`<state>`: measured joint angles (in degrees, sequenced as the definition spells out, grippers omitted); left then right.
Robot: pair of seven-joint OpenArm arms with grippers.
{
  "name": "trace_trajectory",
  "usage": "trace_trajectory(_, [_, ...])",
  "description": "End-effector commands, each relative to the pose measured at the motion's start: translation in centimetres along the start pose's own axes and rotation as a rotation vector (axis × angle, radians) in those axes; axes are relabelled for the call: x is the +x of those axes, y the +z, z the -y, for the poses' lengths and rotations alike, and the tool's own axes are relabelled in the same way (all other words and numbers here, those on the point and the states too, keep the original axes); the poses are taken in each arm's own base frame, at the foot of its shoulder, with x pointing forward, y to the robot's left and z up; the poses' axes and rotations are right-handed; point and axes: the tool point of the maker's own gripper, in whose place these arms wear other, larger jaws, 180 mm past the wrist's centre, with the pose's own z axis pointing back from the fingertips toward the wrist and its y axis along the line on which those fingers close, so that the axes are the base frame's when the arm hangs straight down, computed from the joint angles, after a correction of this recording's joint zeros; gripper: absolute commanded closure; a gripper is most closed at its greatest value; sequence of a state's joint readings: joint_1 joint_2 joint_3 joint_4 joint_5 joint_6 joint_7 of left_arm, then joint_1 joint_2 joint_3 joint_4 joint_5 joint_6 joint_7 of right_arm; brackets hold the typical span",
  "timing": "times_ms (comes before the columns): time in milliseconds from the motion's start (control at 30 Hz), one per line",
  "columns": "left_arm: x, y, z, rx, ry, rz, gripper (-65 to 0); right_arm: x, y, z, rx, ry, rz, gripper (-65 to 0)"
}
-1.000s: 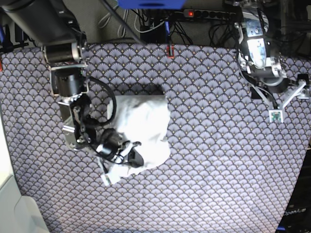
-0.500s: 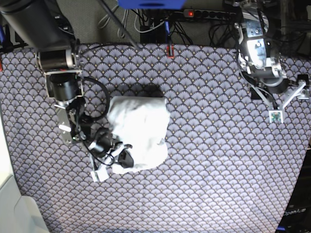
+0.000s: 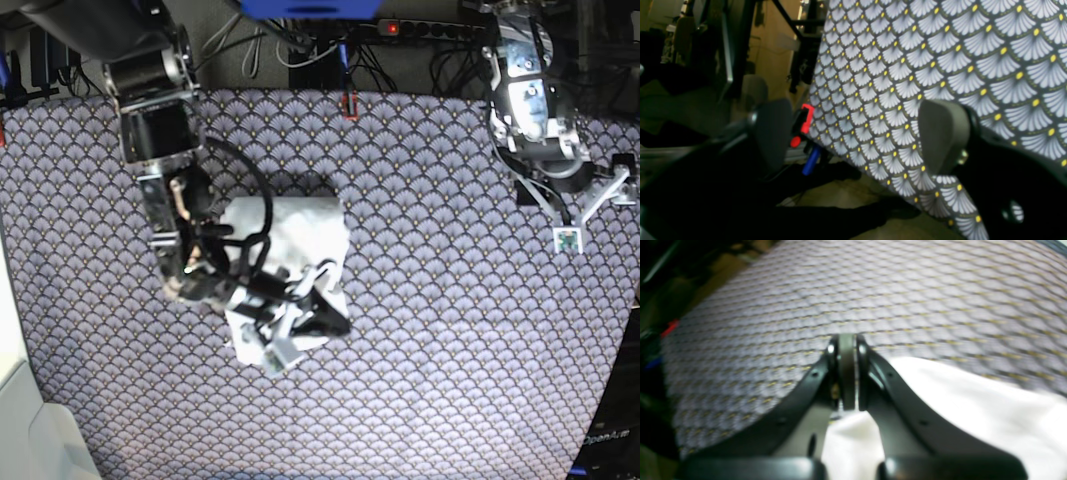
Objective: Fold the T-shirt properly
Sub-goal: 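Press and tuck the bundle edges flat with the right gripper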
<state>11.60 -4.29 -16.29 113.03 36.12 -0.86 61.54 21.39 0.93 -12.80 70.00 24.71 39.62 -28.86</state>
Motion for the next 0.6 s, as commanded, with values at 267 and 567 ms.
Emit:
trace_trajectory(267, [1.1, 0.3, -0.9, 0.030, 0.011, 0.038, -57.7, -3.1, -2.5, 1.3, 0.013, -0.151, 0.014, 0.0])
trace_trajectory(567, [1.0, 0.3, -1.0, 0.033, 0.007, 0.036, -57.7, -5.1, -3.4, 4.4, -0.046, -0.271, 0.025, 0.0])
